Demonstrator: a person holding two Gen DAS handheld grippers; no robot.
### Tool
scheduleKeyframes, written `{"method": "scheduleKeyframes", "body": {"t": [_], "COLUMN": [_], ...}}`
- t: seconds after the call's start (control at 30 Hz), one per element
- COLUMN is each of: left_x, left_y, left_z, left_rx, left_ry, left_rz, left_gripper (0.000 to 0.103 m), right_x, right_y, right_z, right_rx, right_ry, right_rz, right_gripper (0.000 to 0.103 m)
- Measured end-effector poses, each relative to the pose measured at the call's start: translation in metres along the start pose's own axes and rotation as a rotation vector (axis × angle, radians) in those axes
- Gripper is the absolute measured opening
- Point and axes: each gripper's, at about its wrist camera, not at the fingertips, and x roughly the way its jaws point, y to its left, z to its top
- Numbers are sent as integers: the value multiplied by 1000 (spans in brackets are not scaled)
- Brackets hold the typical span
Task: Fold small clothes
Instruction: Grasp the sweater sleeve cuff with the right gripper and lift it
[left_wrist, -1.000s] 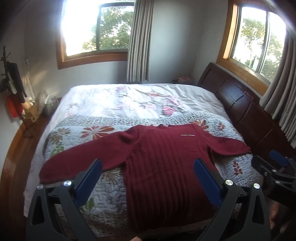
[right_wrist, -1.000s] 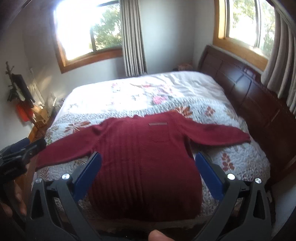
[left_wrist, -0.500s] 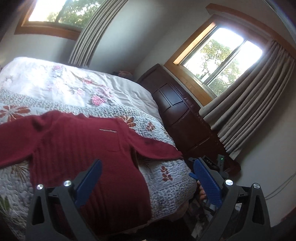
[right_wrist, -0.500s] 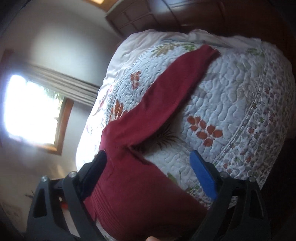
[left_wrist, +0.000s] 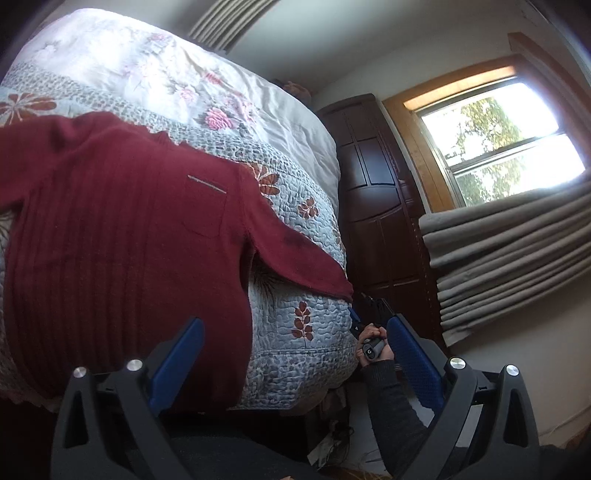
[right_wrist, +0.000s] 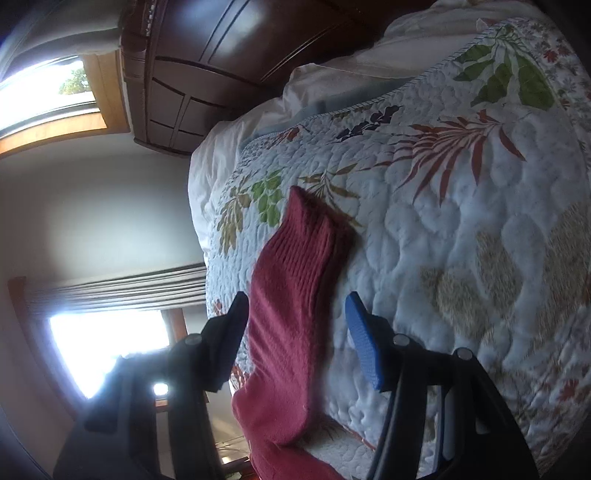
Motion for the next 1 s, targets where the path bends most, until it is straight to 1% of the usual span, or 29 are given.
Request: {"method": "scheduleKeyframes", "body": {"t": [0.1, 0.17, 0.23, 0.33, 0.37, 0.43, 0.47, 0.5, 0.57, 0.6, 0.67, 0.73, 0.77, 0.9, 0.93, 1.0], "left_x": [3, 8, 12, 14, 15, 18, 20, 22, 23, 24, 27, 23, 20, 5, 2, -2], "left_y": [-1, 3, 7, 10, 11, 18, 24, 28, 30, 31, 34, 37, 38, 40, 43, 53], "left_z": [0, 0, 1, -2, -4, -8, -10, -11, -12, -12, -12, -10, -7, 11, 15, 26], "left_rx": [-47, -113, -171, -212, -232, -303, -347, -373, -373, -368, -374, -378, -371, -331, -333, -361], "left_ry": [-12, -2, 0, -16, -25, -34, -31, -28, -34, -33, -24, -64, -94, -190, -203, -194], "left_rz": [1, -43, -68, -59, -53, -85, -104, -114, -123, -143, -215, -263, -267, -241, -249, -278], "left_gripper": [99, 99, 99, 99, 99, 99, 99, 99, 99, 99, 99, 99, 99, 99, 99, 99], "right_x": [12, 17, 24, 27, 29, 31, 29, 30, 28, 27, 21, 16, 12, 0, -1, -2], "right_y": [-2, -1, 1, 4, 5, 8, 10, 14, 25, 32, 49, 71, 85, 144, 160, 191], "right_z": [9, 13, 20, 26, 29, 30, 28, 28, 26, 24, 16, 5, -2, -42, -54, -81], "right_rx": [5, -5, -18, -26, -29, -39, -55, -78, -140, -170, -236, -304, -341, -501, -542, -622], "right_ry": [11, 23, 32, 35, 38, 48, 55, 58, 45, 35, 24, 17, 13, 5, 6, 14], "right_rz": [-12, -12, -10, 1, 4, 8, 9, 0, -29, -41, -46, -39, -32, -1, 5, 17], "right_gripper": [55, 55, 55, 53, 49, 39, 28, 15, 11, 11, 10, 10, 10, 10, 10, 10]}}
